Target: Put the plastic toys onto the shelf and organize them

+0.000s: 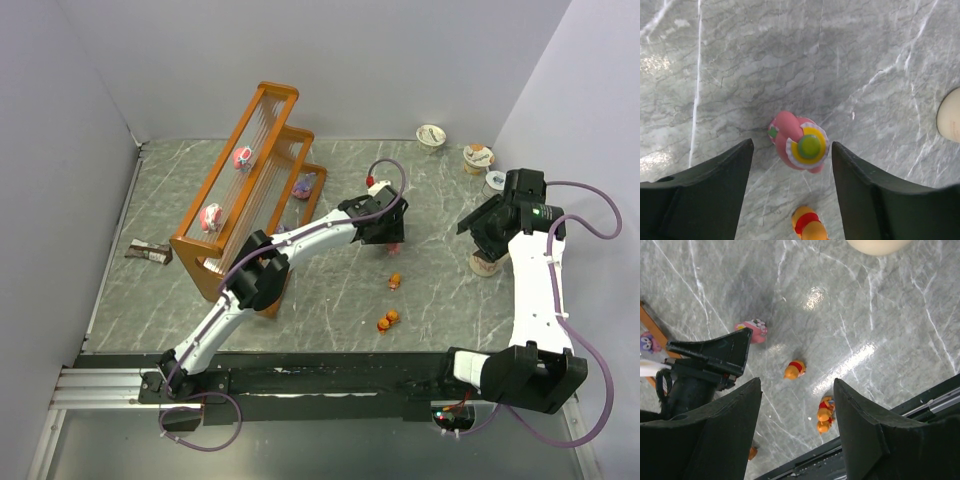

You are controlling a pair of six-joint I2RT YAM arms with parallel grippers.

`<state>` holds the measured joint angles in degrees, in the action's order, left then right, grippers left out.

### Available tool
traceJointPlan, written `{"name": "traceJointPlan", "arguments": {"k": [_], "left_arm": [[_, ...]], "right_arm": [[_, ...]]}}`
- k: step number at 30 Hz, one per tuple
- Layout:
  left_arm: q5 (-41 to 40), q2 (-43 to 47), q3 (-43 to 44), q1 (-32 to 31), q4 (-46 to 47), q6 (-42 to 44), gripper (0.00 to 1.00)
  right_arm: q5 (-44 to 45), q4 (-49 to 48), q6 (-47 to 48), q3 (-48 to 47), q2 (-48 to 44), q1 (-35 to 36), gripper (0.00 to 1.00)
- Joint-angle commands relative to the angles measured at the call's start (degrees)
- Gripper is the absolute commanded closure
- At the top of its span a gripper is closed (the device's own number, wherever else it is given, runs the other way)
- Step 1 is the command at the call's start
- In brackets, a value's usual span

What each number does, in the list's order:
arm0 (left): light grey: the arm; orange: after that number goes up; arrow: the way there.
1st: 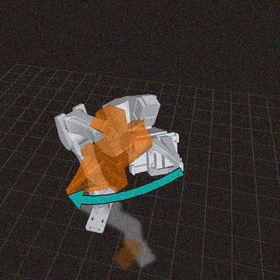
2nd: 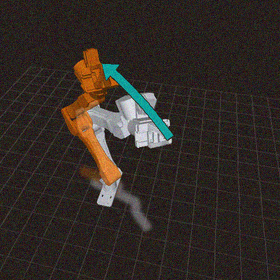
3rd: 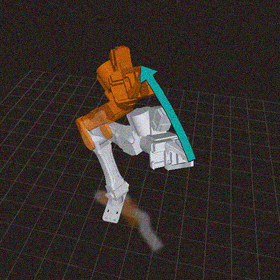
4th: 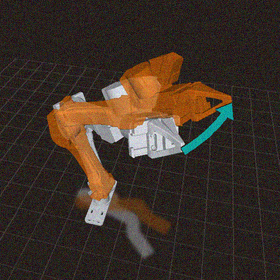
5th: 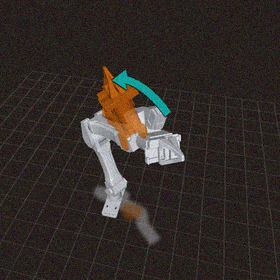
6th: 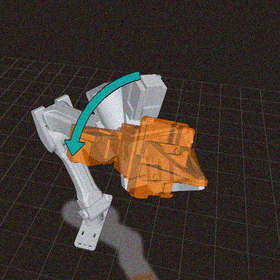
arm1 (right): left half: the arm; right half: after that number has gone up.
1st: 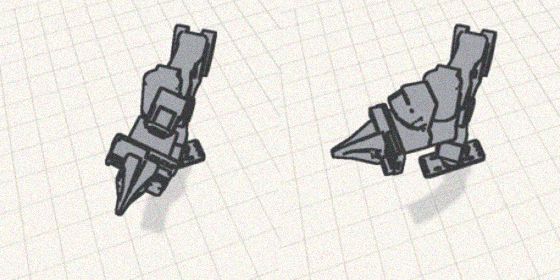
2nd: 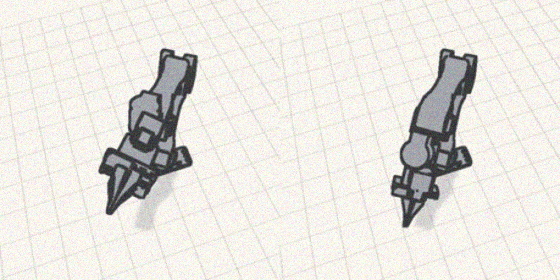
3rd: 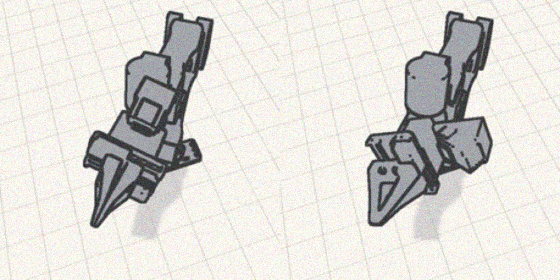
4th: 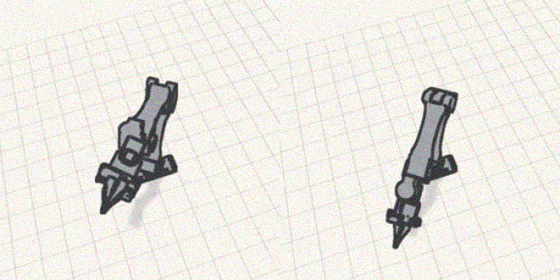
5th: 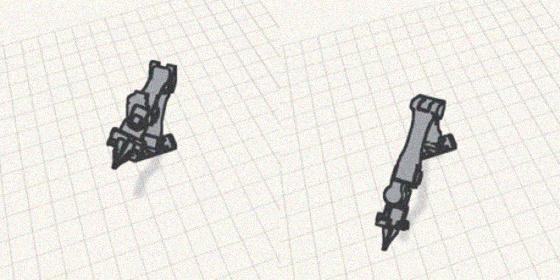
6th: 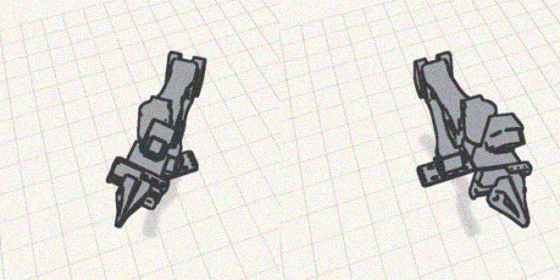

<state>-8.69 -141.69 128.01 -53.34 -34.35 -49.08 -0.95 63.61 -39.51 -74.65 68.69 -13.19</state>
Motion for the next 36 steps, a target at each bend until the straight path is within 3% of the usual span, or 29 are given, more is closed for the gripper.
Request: {"name": "traceJointPlan", "arguments": {"k": [1,7,11,12,16,20,28,36], "left_arm": [[1.30,-1.31,2.07,-0.45,1.92,-0.49,0.36],[0.78,-1.31,1.98,-0.45,1.74,0.47,0.50],[-0.80,-0.70,2.07,-0.45,1.65,1.79,0.70],[-1.07,-0.52,2.07,-0.45,1.57,2.14,0.79],[-2.21,1.84,2.34,-0.27,1.57,7.05,0.94],[0.59,4.40,4.35,0.69,-0.27,12.95,0.99],[1.93,17.12,1.64,5.35,-4.41,26.47,0.99],[3.15,28.47,3.12,7.46,-7.40,34.57,0.98]], "right_arm": [[-0.54,-1.04,0.66,0.47,-1.27,-0.43,0.34],[-0.81,-1.65,0.57,1.17,-1.19,-0.43,0.34],[-0.72,-1.65,0.66,1.00,-1.01,-0.43,0.34],[-0.81,-1.65,0.66,1.00,-1.01,-0.43,0.34],[-1.24,-2.18,0.48,1.35,-0.92,-0.43,0.34],[-1.60,-2.44,0.48,1.70,-1.01,-0.43,0.35],[-2.21,-3.06,0.22,2.23,-1.36,-0.43,0.35],[-2.30,-3.32,0.13,2.49,-1.62,-0.43,0.35]]}}
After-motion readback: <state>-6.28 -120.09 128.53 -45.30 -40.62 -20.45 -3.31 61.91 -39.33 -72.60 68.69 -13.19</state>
